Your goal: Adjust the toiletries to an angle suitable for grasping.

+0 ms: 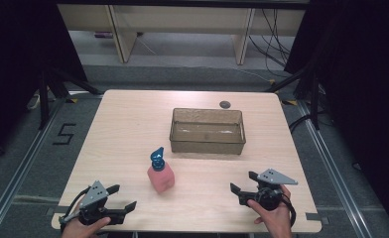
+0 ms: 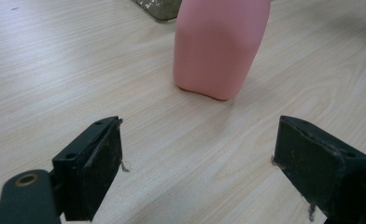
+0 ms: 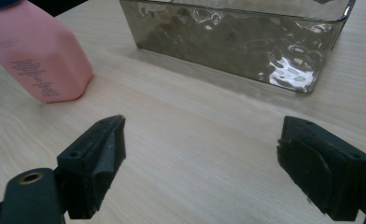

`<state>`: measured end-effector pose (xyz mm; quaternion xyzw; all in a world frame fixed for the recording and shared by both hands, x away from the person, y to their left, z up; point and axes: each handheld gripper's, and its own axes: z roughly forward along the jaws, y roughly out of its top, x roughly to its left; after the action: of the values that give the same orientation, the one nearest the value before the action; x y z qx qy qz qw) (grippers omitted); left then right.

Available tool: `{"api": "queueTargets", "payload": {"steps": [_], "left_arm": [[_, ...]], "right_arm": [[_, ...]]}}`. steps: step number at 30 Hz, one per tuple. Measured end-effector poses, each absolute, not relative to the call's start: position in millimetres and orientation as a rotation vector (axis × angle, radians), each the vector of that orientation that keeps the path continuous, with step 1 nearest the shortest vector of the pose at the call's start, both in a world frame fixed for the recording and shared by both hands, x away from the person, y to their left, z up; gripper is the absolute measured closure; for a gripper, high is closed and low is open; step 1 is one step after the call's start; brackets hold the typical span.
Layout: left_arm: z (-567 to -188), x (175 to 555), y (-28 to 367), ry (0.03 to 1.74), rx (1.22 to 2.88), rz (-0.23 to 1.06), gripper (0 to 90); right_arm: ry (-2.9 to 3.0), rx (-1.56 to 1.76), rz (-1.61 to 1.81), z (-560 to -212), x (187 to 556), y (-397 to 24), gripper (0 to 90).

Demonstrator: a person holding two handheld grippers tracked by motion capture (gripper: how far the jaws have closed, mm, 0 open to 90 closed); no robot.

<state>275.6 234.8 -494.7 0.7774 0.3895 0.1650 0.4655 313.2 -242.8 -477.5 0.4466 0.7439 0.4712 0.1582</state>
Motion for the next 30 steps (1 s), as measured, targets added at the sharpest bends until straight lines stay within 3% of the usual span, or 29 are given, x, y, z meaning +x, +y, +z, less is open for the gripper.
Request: {"api": "queueTargets", "payload": {"steps": [30], "left_arm": [[-496,276,233,0.957,1.899,0.396,14.8]], "right_arm": [[2.132,1.104,1.45,-462,320,-212,15.8]]}}
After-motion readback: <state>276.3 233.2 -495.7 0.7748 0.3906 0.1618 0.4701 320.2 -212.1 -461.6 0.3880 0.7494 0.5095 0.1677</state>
